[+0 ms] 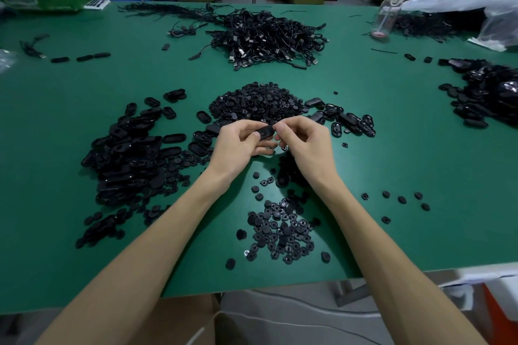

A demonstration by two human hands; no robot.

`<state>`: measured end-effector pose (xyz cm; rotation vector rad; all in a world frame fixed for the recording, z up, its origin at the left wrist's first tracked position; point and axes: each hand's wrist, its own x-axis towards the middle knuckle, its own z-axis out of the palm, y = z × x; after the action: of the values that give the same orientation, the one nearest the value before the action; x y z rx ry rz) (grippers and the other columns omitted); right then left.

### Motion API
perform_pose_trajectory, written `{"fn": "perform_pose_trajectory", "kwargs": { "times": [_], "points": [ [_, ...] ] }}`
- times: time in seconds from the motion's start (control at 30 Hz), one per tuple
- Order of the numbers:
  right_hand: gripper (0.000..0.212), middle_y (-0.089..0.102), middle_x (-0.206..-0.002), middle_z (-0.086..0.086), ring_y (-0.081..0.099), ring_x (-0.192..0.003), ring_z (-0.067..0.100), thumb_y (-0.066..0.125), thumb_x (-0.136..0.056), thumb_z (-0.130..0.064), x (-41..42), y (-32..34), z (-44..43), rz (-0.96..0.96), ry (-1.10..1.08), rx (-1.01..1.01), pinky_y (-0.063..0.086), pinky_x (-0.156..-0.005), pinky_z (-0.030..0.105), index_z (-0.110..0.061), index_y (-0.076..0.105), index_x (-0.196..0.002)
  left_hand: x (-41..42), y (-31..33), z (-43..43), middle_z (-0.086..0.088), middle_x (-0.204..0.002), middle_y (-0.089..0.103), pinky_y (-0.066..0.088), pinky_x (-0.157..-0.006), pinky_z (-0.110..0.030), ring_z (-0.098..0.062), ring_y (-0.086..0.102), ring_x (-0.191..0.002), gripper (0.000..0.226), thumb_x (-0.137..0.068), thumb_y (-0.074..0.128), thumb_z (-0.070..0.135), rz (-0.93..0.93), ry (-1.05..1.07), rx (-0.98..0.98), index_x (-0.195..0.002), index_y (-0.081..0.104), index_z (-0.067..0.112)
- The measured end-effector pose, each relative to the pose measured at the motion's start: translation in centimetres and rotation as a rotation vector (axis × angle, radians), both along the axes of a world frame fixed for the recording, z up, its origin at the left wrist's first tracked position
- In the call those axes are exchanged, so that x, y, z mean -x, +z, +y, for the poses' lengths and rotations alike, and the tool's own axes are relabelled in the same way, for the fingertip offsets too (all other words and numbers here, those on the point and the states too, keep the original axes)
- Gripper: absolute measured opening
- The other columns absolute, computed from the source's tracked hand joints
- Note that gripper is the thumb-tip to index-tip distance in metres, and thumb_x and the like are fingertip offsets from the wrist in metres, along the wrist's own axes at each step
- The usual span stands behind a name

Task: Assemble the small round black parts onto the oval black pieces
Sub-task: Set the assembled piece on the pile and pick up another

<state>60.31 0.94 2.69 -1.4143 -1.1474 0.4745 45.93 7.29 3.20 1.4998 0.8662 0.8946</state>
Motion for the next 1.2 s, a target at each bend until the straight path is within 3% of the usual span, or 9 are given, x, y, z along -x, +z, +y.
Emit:
{"fn": "perform_pose_trajectory", "kwargs": {
  "times": [0.1, 0.27, 0.43, 0.53, 0.63, 0.73, 0.93, 1.13, 1.2],
  "points": [
    [0.014, 0.074, -0.076, -0.009, 0.068, -0.069, 0.006, 0.066, -0.099, -0.011, 0.04, 0.03, -0.04, 0.003, 0.019, -0.003, 0.049, -0.065, 0.019, -0.017, 0.078, -0.104, -0.01, 0.04, 0.00, -0.024, -0.110, 0.073, 0.063, -0.079, -0.029, -0.027, 0.078, -0.091, 0.028, -0.106, 0.045, -0.008, 0.009, 0.006, -0.003, -0.128, 0.062, -0.009],
    [0.015, 0.077, -0.083, -0.005, 0.073, -0.076, 0.012, 0.065, -0.098, -0.010, 0.07, 0.00, -0.04, -0.005, 0.026, 0.008, 0.052, -0.067, 0.024, -0.016, 0.077, -0.102, -0.08, -0.03, 0.05, -0.023, -0.111, 0.073, 0.063, -0.079, -0.029, -0.027, 0.078, -0.092, 0.028, -0.105, 0.045, -0.008, 0.016, 0.014, -0.013, -0.128, 0.062, -0.008],
    [0.005, 0.079, -0.089, 0.000, 0.076, -0.082, 0.016, 0.068, -0.098, -0.011, 0.16, -0.05, -0.22, 0.095, 0.010, 0.001, 0.058, -0.066, 0.030, -0.012, 0.065, -0.102, -0.03, -0.19, 0.05, -0.019, -0.110, 0.074, 0.063, -0.080, -0.029, -0.024, 0.078, -0.091, 0.025, -0.105, 0.047, -0.007, -0.012, 0.019, -0.026, -0.124, 0.064, -0.006],
    [0.003, 0.079, -0.093, -0.001, 0.075, -0.087, 0.013, 0.069, -0.098, -0.014, 0.08, -0.09, -0.09, 0.063, -0.009, 0.005, 0.059, -0.078, 0.037, -0.014, 0.066, -0.099, 0.02, -0.33, 0.12, -0.016, -0.111, 0.073, 0.063, -0.081, -0.030, -0.022, 0.079, -0.092, 0.024, -0.105, 0.048, -0.006, -0.029, 0.045, -0.059, -0.122, 0.065, -0.004],
    [0.003, 0.073, -0.094, -0.005, 0.067, -0.086, 0.008, 0.072, -0.096, -0.016, -0.11, -0.05, -0.04, -0.015, -0.047, 0.010, 0.054, -0.083, 0.031, -0.015, 0.071, -0.098, 0.08, -0.44, 0.36, -0.017, -0.114, 0.072, 0.063, -0.080, -0.031, -0.022, 0.078, -0.094, 0.024, -0.105, 0.049, -0.006, -0.052, 0.066, -0.062, -0.122, 0.066, -0.005],
    [0.002, 0.072, -0.088, -0.005, 0.064, -0.079, 0.008, 0.073, -0.094, -0.014, -0.04, 0.08, -0.10, -0.005, -0.043, 0.021, 0.053, -0.077, 0.027, -0.014, 0.073, -0.096, 0.19, -0.53, 0.41, -0.018, -0.111, 0.073, 0.064, -0.080, -0.034, -0.023, 0.078, -0.095, 0.021, -0.103, 0.056, -0.004, -0.064, 0.073, -0.066, -0.120, 0.068, -0.004],
    [0.006, 0.075, -0.090, 0.000, 0.072, -0.086, 0.022, 0.075, -0.093, -0.010, 0.17, 0.11, -0.15, -0.025, -0.040, 0.020, 0.059, -0.083, 0.040, -0.012, 0.074, -0.098, 0.40, -0.31, 0.35, -0.017, -0.103, 0.076, 0.064, -0.076, -0.033, -0.023, 0.078, -0.090, 0.020, -0.099, 0.063, -0.003, -0.101, 0.105, -0.029, -0.118, 0.071, -0.004],
    [0.005, 0.074, -0.089, -0.007, 0.068, -0.082, 0.008, 0.075, -0.093, -0.013, -0.03, -0.03, -0.02, -0.027, -0.053, 0.023, 0.054, -0.078, 0.024, -0.017, 0.075, -0.096, 0.44, -0.02, 0.34, -0.006, -0.109, 0.075, 0.063, -0.073, -0.031, -0.015, 0.074, -0.090, 0.027, -0.100, 0.062, -0.001, -0.066, 0.061, -0.035, -0.121, 0.075, 0.008],
    [0.006, 0.075, -0.088, -0.007, 0.069, -0.083, 0.008, 0.074, -0.093, -0.012, -0.10, 0.00, -0.04, -0.005, -0.058, 0.013, 0.055, -0.079, 0.024, -0.016, 0.075, -0.097, 0.41, 0.04, 0.23, -0.002, -0.105, 0.075, 0.063, -0.073, -0.030, -0.013, 0.071, -0.088, 0.030, -0.099, 0.063, -0.001, -0.034, 0.025, -0.071, -0.120, 0.077, 0.014]
  ]
}}
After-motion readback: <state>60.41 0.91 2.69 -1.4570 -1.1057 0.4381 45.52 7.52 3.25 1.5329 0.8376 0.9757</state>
